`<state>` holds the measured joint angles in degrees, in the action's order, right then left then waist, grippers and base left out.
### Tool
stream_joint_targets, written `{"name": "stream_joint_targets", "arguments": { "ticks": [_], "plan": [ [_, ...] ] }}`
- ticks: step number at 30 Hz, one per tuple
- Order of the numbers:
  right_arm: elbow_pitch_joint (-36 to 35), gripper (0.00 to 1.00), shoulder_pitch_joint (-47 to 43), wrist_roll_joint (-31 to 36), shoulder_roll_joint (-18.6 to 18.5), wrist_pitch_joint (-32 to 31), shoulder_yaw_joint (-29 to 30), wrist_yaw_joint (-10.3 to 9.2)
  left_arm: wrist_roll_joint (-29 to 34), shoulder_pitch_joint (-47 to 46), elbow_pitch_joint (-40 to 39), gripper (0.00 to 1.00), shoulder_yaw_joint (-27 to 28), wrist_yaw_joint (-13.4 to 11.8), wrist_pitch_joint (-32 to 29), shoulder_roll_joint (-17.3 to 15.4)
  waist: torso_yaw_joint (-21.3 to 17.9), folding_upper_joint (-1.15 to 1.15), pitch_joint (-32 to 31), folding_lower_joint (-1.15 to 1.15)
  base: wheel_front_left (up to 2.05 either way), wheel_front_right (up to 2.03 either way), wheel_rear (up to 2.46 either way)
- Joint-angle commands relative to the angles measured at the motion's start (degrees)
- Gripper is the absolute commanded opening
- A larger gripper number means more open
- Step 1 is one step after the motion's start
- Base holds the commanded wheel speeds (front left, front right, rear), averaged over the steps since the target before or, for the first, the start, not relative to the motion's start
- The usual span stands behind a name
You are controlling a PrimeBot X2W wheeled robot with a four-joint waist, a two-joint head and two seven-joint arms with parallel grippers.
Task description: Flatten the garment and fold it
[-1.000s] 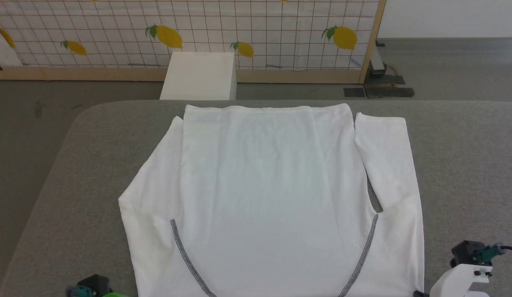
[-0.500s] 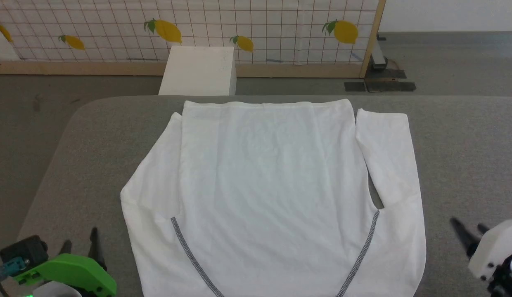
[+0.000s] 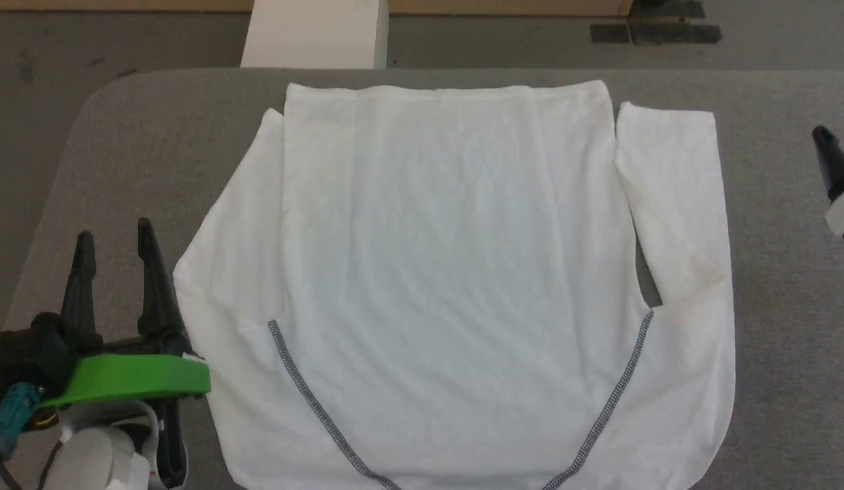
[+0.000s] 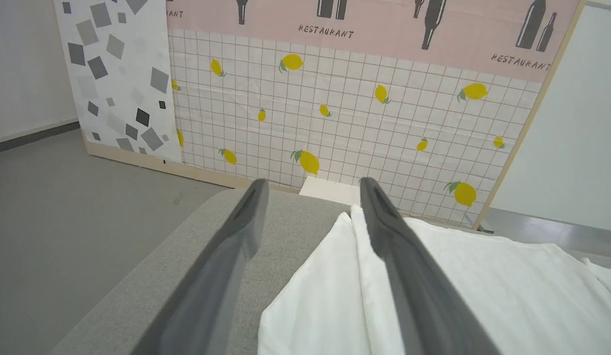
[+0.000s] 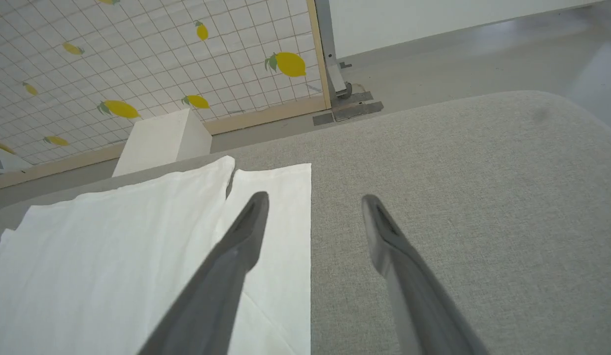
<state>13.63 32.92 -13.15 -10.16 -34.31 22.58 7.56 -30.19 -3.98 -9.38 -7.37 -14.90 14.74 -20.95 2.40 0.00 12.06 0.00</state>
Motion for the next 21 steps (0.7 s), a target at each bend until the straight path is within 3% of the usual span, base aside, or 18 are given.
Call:
{"name": "stream_joint_targets", "arguments": {
  "ticks": [1, 10, 21],
  "plan": [
    [1.6, 1.0, 2.9, 1.6, -0.8, -0.3, -0.5, -0.08, 1.5, -1.1, -0.5, 1.0, 0.9, 0.9, 0.2, 1.1, 2.5, 0.0, 7.9, 0.0, 0.0, 0.0, 0.0],
    [12.1, 1.0, 17.7, 11.5, -5.1, -5.5, -1.6, -0.08, 7.4, -3.3, -2.7, 1.0, 5.9, 6.2, 0.2, 7.9, 6.0, 0.0, 18.2, 0.0, 0.0, 0.0, 0.0],
    [18.3, 1.0, 24.3, 18.4, -6.8, -5.9, -4.3, -0.08, 11.2, -3.9, -3.8, 1.0, 10.5, 11.5, 0.3, 13.7, 7.6, 0.0, 23.3, 0.0, 0.0, 0.0, 0.0]
  ]
}}
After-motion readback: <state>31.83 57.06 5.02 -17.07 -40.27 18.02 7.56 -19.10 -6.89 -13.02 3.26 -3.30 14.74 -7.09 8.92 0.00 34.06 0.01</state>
